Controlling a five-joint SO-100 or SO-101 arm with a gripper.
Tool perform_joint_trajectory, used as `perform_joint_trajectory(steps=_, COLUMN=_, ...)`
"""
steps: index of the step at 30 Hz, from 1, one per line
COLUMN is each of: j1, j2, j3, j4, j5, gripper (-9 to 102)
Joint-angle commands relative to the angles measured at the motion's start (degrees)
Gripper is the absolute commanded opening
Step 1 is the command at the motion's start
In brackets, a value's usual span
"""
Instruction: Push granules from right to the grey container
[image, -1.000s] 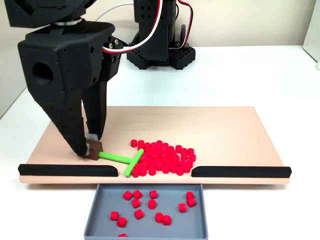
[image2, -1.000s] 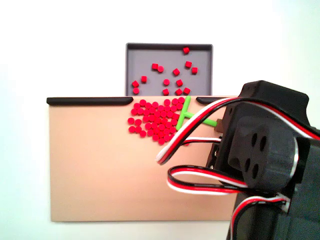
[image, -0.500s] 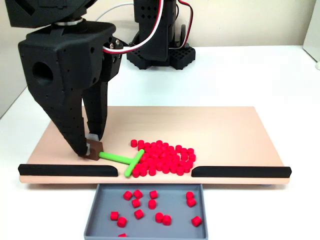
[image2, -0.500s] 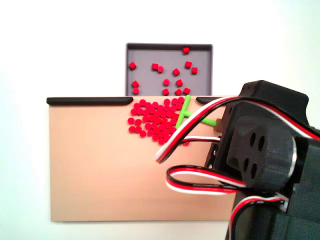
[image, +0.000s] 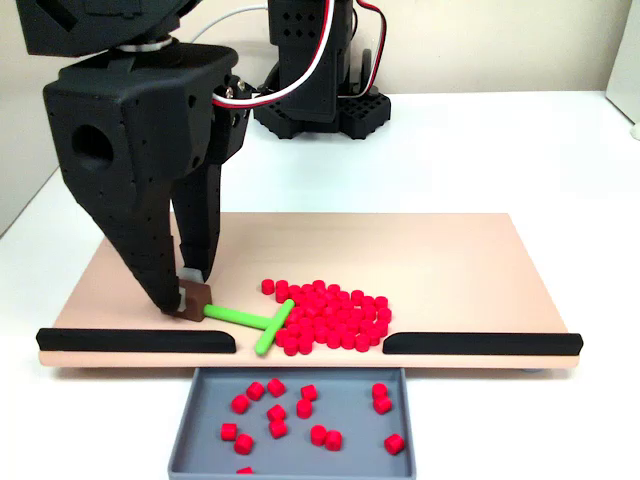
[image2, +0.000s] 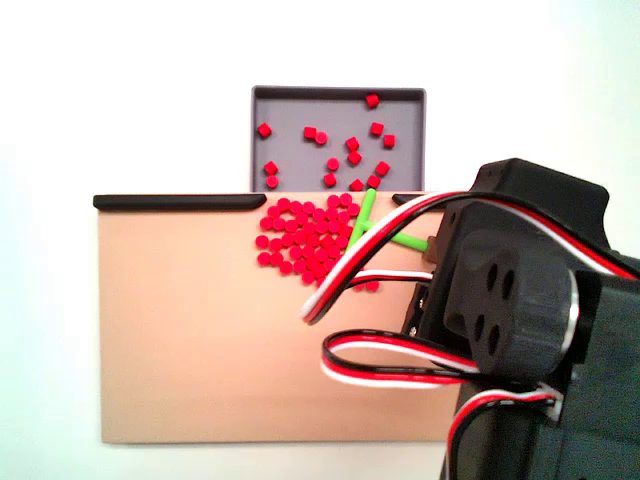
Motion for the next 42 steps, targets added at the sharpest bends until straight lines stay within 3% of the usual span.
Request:
perform_joint_trajectory(steps=1, j1=0.1, j2=2.6, j3=-0.5, j4=0.1, j5=-0.1, gripper=0)
perform_joint_trajectory(steps=14, j1=2.0, j2=8.3, j3=-0.5, j4=0.1, j5=1.7, gripper=0)
perform_joint_trajectory(steps=22, j1=0.9, j2=18.5, j3=7.5, j4=3.3, j5=13.1, gripper=0)
perform_joint_trajectory(steps=32, j1=-5.4, j2=41.3, j3=29.1, j4=3.3, j5=53.2, gripper=0)
perform_joint_trajectory(steps=42, j1=-7.6, j2=54.6, j3=44.6, j4=3.3, j5=78.4, gripper=0)
